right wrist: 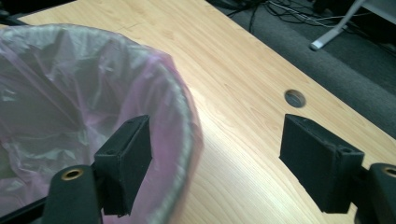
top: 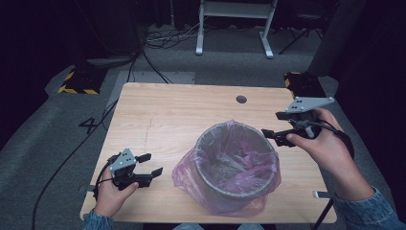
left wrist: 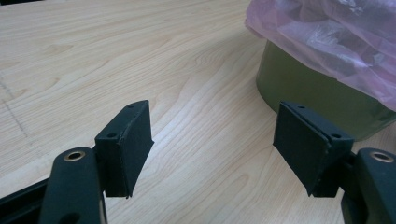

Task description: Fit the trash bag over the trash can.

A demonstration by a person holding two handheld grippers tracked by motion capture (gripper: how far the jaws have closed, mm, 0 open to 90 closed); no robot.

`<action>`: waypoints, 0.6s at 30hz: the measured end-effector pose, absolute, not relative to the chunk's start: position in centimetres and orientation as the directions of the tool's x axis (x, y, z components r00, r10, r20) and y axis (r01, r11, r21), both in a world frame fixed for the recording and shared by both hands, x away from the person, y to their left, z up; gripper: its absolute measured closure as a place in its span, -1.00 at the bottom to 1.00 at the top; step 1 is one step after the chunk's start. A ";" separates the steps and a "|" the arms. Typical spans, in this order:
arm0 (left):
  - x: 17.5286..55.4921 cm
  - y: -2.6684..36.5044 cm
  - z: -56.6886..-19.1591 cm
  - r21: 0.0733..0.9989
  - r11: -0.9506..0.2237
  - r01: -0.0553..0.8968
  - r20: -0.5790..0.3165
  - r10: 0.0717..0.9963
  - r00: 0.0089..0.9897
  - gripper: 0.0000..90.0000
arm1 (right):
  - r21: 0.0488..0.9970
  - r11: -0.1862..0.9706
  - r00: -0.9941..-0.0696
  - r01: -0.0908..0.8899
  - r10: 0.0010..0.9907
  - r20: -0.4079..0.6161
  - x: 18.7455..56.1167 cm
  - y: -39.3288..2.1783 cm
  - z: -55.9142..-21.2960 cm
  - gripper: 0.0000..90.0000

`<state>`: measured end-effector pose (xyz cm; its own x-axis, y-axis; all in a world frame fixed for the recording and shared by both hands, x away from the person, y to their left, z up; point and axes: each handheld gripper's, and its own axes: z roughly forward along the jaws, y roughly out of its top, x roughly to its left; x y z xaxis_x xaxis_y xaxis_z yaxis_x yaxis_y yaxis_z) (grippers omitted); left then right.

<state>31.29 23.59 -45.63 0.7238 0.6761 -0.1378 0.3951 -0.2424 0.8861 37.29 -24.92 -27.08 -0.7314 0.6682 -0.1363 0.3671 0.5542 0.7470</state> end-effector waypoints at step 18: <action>31.2 24.3 -45.6 0.859 -0.289 0.422 -0.084 0.733 0.675 -0.38 | 0.736 0.461 -0.622 0.496 0.780 -0.070 36.3 -32.0 -31.8 -0.46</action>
